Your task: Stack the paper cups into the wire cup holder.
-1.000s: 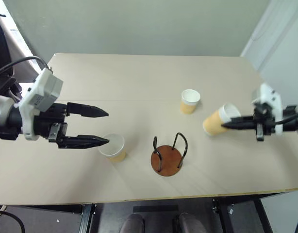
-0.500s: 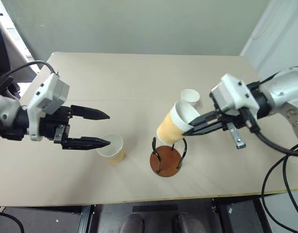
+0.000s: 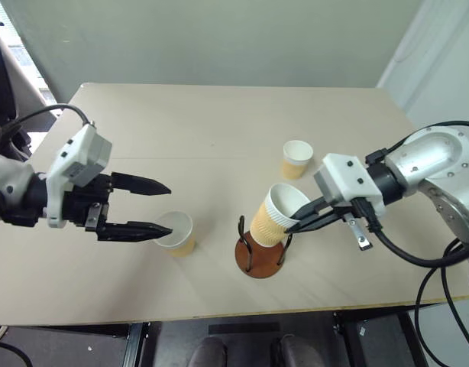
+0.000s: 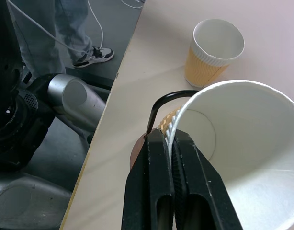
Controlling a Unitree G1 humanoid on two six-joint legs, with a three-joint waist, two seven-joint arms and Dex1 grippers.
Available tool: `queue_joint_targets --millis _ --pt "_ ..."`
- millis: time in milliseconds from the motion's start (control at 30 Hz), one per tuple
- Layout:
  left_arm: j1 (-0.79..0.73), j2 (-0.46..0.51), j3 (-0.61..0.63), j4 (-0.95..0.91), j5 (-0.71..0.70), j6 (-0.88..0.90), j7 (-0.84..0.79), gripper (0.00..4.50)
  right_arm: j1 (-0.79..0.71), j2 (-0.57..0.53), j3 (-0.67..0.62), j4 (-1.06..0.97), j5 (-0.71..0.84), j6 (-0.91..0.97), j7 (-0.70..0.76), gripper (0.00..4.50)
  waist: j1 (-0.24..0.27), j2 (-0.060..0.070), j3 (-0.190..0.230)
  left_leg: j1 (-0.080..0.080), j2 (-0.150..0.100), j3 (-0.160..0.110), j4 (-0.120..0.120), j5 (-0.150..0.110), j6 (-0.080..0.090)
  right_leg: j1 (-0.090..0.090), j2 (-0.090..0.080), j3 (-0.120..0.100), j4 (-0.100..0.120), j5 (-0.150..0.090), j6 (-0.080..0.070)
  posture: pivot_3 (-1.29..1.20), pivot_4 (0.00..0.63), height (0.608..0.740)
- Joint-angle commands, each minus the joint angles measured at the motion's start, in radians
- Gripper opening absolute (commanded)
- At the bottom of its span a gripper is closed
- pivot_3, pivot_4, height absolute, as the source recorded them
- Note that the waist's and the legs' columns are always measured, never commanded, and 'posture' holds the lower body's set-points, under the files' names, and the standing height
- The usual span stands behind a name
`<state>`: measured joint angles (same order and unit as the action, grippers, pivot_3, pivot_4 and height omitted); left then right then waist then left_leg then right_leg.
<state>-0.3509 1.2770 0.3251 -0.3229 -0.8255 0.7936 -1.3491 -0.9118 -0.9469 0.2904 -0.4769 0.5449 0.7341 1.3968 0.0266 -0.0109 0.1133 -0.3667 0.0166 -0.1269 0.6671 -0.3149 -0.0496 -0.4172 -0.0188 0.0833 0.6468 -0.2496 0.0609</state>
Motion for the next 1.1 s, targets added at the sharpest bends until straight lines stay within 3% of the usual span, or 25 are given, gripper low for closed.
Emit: queue_joint_targets --millis 33,133,300,367,500,600,1033,1100 --pt "0.021 0.048 0.023 -0.014 0.035 -0.025 -0.033 4.15 -0.009 0.012 -0.007 -0.015 -0.015 0.004 -0.022 0.94 0.000 0.000 0.000 0.000 0.000 0.000 0.000 0.000 0.000 0.000 0.000 0.000 0.000 0.000 0.000 0.00 0.150 0.740" --pt "0.082 0.097 -0.005 0.004 0.119 -0.085 -0.080 4.15 0.001 0.020 -0.008 -0.002 -0.027 0.002 -0.033 2.01 -0.001 0.000 0.000 0.000 0.000 0.000 0.000 0.000 0.000 0.000 0.000 0.000 0.000 0.000 0.000 0.00 0.150 0.740" --pt "0.095 0.115 -0.002 0.012 0.141 -0.110 -0.115 4.15 0.021 0.016 -0.043 0.017 -0.026 0.026 -0.066 3.76 -0.001 -0.001 0.000 0.000 0.000 0.000 0.000 0.000 0.000 0.000 0.000 0.000 0.000 0.000 -0.001 0.00 0.150 0.740" --pt "0.103 0.125 -0.022 -0.009 0.153 -0.123 -0.134 4.15 0.055 0.008 -0.145 0.050 0.039 0.070 -0.095 4.46 0.000 -0.001 0.000 0.000 0.000 0.000 0.000 0.000 0.000 0.000 0.000 0.000 0.000 0.000 -0.001 0.00 0.150 0.740" --pt "0.097 0.129 -0.085 -0.023 0.182 -0.160 -0.163 4.15 0.145 0.042 -0.462 0.125 0.450 0.274 -0.105 4.46 0.006 -0.001 0.000 -0.001 -0.001 0.000 0.000 0.000 0.000 0.000 -0.001 0.000 0.000 -0.001 -0.002 0.00 0.150 0.740" --pt "0.081 0.126 -0.156 -0.015 0.225 -0.204 -0.182 4.15 0.216 0.059 -0.572 0.123 0.616 0.336 -0.157 4.46 0.006 -0.001 0.000 0.000 -0.001 0.000 -0.002 0.000 -0.001 0.000 0.000 0.001 -0.001 -0.001 -0.003 0.00 0.150 0.740" --pt "-0.099 -0.029 -0.449 0.037 0.445 -0.311 -0.134 4.15 0.375 0.005 -0.576 -0.043 0.646 0.312 -0.323 4.46 -0.005 -0.001 0.000 0.001 0.000 -0.001 -0.001 0.001 -0.002 0.000 0.000 0.000 0.003 -0.002 -0.004 0.00 0.150 0.740" --pt "-0.134 -0.063 -0.474 0.085 0.491 -0.331 -0.114 3.77 0.389 0.001 -0.570 -0.053 0.640 0.304 -0.332 4.50 -0.005 -0.001 0.000 0.001 0.000 -0.001 -0.001 0.001 -0.002 0.000 -0.001 0.000 0.003 -0.002 -0.003 0.00 0.150 0.740"
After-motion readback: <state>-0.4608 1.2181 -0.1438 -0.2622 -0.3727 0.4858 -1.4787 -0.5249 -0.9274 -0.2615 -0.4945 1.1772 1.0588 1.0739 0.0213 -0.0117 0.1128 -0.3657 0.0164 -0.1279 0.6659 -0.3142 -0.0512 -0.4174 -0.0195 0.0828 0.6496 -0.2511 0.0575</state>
